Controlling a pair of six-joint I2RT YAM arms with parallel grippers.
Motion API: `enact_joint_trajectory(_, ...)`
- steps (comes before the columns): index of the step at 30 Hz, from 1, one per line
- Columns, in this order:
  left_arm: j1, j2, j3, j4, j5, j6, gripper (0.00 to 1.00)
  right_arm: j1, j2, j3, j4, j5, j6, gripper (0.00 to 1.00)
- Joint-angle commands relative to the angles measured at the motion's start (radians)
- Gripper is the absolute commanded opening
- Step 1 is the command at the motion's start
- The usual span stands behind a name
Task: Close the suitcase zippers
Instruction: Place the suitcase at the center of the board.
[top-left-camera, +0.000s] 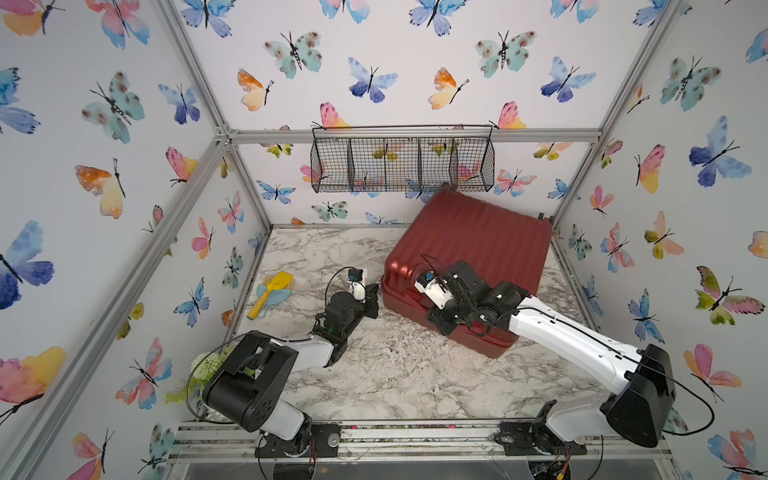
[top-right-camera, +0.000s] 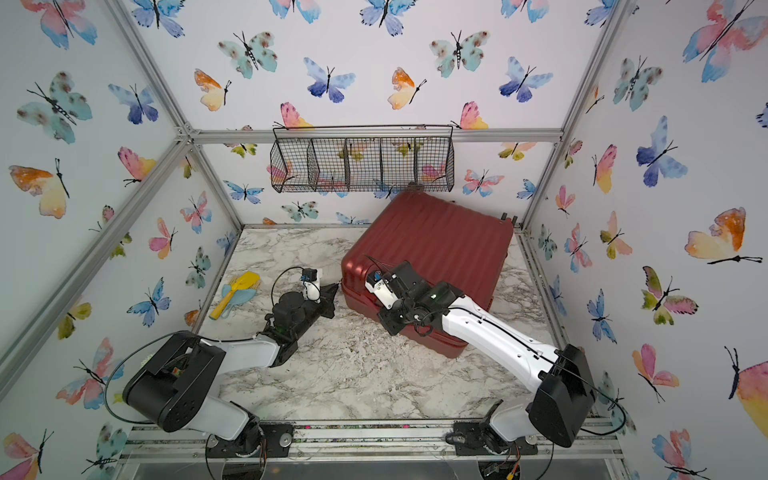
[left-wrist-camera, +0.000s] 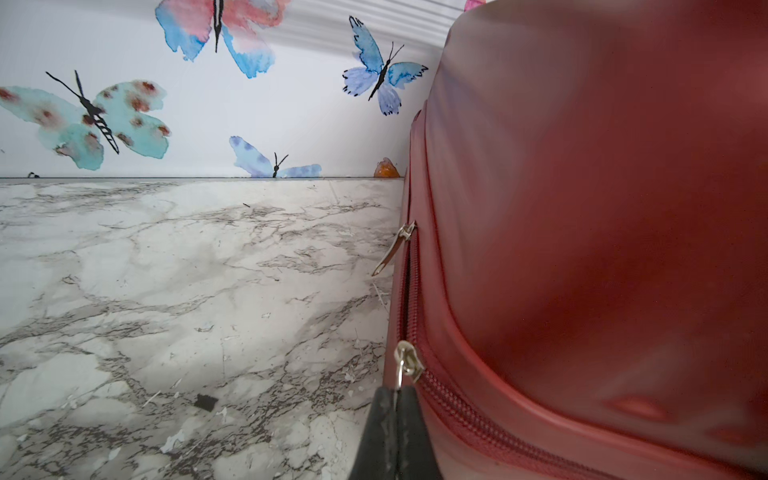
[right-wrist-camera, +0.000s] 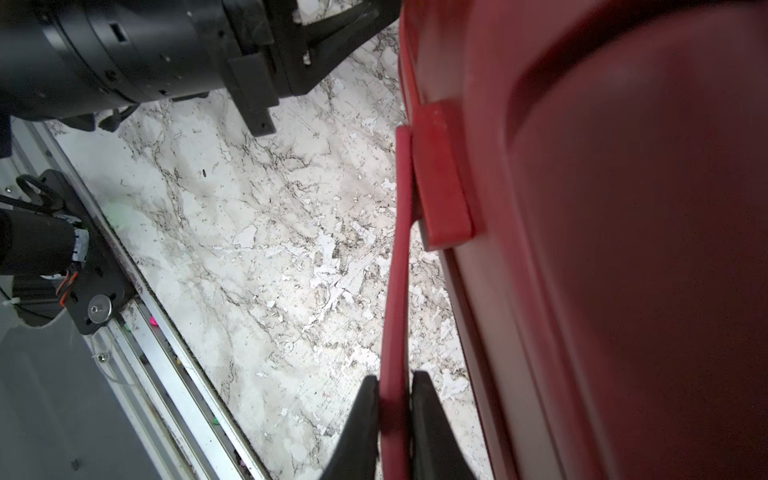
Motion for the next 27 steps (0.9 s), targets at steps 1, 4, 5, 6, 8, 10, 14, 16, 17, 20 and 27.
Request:
enact_joint_trajectory(1,0.056,-0.106,-0.042,-0.062,-0.094,-0.03,0.0,0.012,0.01,-0.094,-0.343,-0.211,0.12,0.07)
enact_joint_trajectory(4,0.056,-0.158,-0.028,-0.165,-0.058,-0.028,0.0,0.012,-0.049,-0.045,-0.32,-0.169,0.149,0.41)
enact_joint_trajectory(5,0.056,-0.159,-0.012,-0.211,-0.042,-0.025,0.0,0.012,-0.065,-0.012,-0.309,-0.15,0.168,0.49)
enact_joint_trajectory(6,0.055,-0.153,0.0,-0.237,-0.031,-0.019,0.0,0.012,-0.076,0.017,-0.297,-0.122,0.188,0.54)
enact_joint_trajectory(8,0.054,-0.138,0.003,-0.229,-0.009,-0.024,0.0,0.013,-0.078,0.105,-0.306,-0.082,0.223,0.63)
enact_joint_trajectory(10,0.051,-0.144,0.001,-0.221,0.018,-0.028,0.0,0.01,-0.064,0.203,-0.332,-0.015,0.248,0.69)
enact_joint_trajectory(14,0.02,-0.204,-0.025,-0.23,0.04,-0.032,0.0,-0.055,-0.03,0.382,-0.331,-0.024,0.255,0.76)
enact_joint_trajectory(16,0.005,-0.225,-0.039,-0.242,0.043,-0.032,0.0,-0.133,-0.007,0.446,-0.3,-0.068,0.262,0.76)
enact_joint_trajectory(17,0.002,-0.228,-0.047,-0.242,0.041,-0.033,0.0,-0.184,0.009,0.481,-0.276,-0.076,0.276,0.76)
enact_joint_trajectory(20,0.001,-0.22,-0.054,-0.233,0.038,-0.028,0.0,-0.333,0.076,0.566,-0.187,-0.064,0.324,0.76)
enact_joint_trajectory(27,0.003,-0.188,-0.002,-0.242,0.059,-0.01,0.0,-0.58,0.35,0.847,-0.075,0.098,0.421,0.73)
